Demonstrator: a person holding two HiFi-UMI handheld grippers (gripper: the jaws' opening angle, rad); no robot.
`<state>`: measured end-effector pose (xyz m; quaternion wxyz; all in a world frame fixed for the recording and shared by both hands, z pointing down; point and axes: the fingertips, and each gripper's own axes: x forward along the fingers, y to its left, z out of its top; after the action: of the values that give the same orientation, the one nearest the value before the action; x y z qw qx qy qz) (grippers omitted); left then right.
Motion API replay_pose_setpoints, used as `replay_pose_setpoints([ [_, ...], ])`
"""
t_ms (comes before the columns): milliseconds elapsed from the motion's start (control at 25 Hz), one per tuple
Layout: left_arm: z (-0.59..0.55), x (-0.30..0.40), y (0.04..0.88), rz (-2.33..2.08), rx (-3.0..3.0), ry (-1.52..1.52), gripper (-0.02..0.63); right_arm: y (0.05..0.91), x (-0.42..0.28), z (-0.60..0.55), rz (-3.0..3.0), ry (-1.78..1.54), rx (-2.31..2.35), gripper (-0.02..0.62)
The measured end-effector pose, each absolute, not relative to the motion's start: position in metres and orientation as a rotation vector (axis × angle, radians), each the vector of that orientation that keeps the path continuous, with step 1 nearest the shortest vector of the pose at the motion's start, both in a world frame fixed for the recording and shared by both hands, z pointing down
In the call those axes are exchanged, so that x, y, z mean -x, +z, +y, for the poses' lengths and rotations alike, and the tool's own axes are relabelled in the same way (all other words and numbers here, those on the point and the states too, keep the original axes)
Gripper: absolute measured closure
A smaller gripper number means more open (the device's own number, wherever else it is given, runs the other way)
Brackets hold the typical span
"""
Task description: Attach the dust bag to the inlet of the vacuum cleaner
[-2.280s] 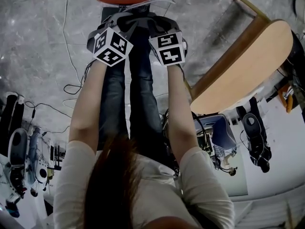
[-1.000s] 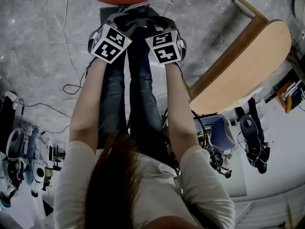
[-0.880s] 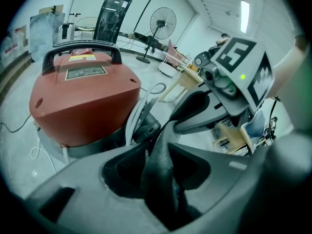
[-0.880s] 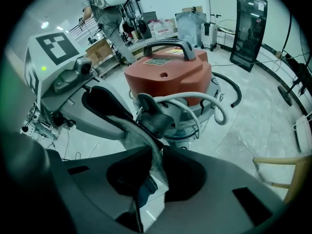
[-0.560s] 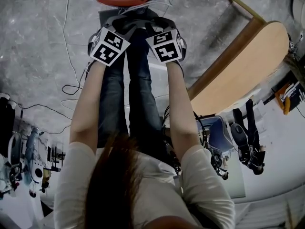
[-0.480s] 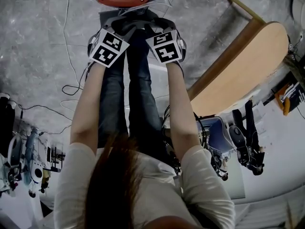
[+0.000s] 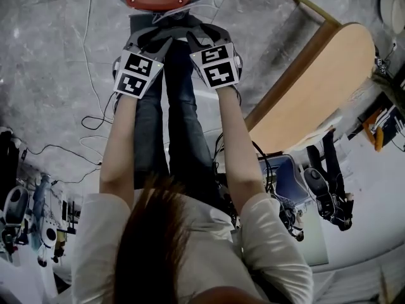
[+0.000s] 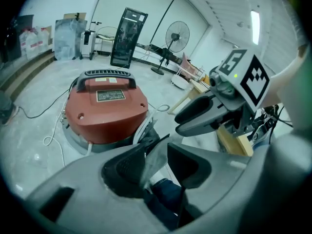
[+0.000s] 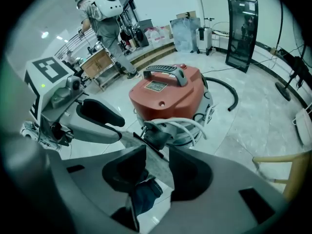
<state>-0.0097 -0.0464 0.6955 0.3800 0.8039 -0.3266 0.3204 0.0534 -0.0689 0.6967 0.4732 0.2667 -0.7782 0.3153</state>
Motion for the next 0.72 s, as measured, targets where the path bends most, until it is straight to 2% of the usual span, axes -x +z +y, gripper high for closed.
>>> replay_pose_setpoints([
  [320, -0.060, 0.014, 0.649, -0.992, -2.025, 0.722, 0.478, 0.652, -0.058, -0.083, -1.946, 0.760, -0.769, 0.487],
  [480, -0.069, 0.012, 0.624, -1.009, -2.036, 0.679, 0.510, 0.629, -0.062, -0.090, -1.942, 0.735, -0.862, 0.568],
  [720, -0.079, 0.021, 0.580, -1.071, -2.014, 0.649, 0.564, 0.579, -0.066, -0.090, -1.973, 0.721, -0.929, 0.594],
])
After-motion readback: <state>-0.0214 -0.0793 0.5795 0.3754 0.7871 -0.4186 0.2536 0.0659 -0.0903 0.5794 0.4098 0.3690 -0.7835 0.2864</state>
